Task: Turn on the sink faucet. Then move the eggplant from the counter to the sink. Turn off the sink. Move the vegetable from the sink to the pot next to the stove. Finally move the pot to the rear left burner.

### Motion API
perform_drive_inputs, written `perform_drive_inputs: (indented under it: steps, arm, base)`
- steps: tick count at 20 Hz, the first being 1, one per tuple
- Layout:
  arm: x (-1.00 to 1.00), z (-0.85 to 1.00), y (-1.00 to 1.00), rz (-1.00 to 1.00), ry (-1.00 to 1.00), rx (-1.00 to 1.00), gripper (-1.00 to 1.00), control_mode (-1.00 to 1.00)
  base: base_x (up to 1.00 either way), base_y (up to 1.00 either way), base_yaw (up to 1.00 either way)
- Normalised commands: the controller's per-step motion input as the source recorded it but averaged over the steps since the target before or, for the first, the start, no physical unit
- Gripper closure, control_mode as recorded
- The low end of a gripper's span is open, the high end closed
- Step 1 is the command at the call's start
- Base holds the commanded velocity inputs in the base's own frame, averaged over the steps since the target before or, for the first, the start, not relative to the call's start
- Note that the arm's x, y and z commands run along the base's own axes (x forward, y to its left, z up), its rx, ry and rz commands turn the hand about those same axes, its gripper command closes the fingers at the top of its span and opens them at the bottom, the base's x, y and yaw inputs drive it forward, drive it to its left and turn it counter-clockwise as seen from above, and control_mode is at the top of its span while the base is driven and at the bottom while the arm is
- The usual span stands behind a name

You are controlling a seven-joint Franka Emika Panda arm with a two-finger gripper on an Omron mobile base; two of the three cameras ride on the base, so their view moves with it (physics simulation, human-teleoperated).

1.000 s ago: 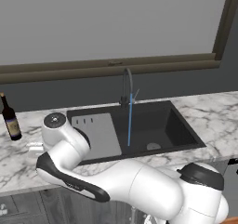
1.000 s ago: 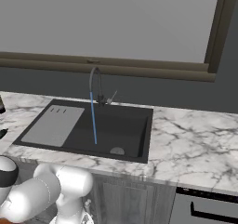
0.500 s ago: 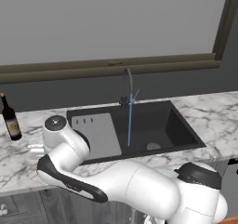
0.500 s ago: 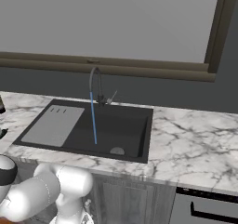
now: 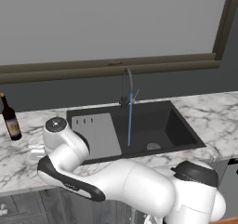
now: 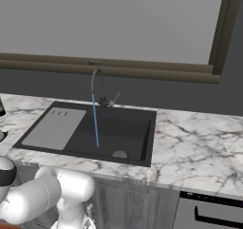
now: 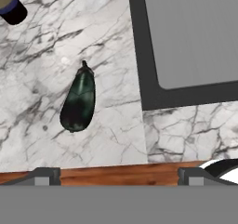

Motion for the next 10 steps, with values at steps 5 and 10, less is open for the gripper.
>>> perform_drive_inputs:
  steps: [5, 10]
  arm:
    - [0.07, -0.14, 0.02, 0.00, 0.00, 0.00, -1.00, -1.00]
    - [0.13, -0.15, 0.06, 0.00, 0.00, 0.00, -1.00, -1.00]
  base:
    - [0.00, 0.00, 0.00]
    - [0.00, 0.00, 0.00]
